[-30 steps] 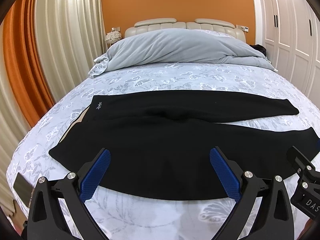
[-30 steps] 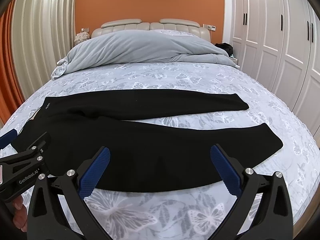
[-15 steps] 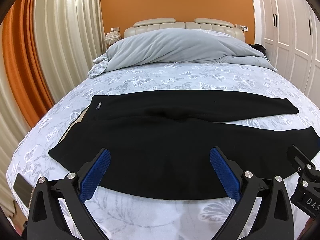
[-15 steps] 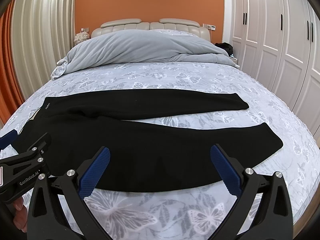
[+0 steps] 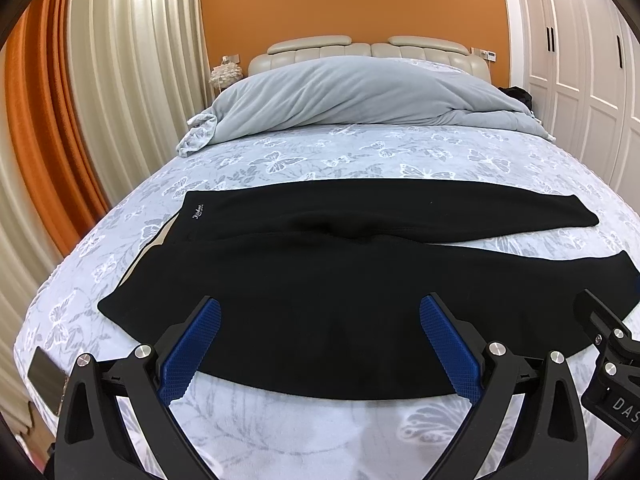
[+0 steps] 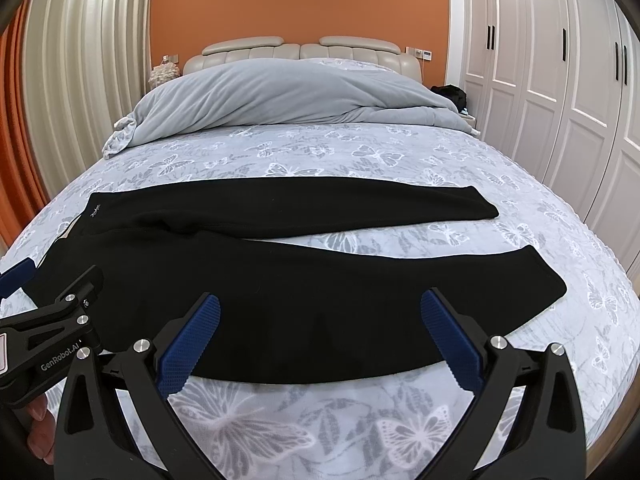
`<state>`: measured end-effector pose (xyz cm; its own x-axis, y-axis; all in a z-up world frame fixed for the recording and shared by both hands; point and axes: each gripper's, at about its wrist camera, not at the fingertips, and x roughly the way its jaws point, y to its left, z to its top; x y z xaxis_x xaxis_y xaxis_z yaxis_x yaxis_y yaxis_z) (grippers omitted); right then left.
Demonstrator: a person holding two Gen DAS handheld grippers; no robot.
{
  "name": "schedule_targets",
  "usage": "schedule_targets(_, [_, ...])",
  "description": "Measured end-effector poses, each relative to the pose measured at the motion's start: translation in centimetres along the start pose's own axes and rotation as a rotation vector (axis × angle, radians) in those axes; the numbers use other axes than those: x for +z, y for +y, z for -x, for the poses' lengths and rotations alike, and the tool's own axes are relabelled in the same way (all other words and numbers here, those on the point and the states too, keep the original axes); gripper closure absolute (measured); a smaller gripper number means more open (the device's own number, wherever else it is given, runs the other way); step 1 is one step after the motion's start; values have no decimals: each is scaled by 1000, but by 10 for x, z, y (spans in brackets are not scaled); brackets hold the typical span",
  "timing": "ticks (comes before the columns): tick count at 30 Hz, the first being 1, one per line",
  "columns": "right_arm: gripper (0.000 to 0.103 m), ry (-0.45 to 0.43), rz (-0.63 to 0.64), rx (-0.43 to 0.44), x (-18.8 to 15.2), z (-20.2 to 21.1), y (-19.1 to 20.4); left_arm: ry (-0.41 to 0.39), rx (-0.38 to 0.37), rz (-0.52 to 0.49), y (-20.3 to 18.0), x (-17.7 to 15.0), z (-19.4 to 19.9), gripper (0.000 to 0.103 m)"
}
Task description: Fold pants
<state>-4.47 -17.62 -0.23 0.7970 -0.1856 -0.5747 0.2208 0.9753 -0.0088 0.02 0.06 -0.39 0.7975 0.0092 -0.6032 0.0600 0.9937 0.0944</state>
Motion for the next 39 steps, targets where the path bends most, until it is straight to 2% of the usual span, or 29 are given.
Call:
schedule_targets(20, [5, 1, 1, 0, -1, 0, 0, 1, 3, -3, -2, -1, -1, 5])
schedule_targets(26, [5, 11, 0, 14, 1, -3, -4, 25, -19, 8, 2, -2, -4, 5])
schedule_targets(31, [5, 47, 17, 16, 23, -23, -38, 89, -58, 43, 17, 3, -16, 5])
schedule_targets(35, [5, 80, 73, -24, 49, -60, -83, 129, -54, 46, 35, 19, -37, 5])
schedule_targets(39, [5, 128, 92, -87, 67, -119, -140, 165, 6, -13, 63, 43, -88, 5])
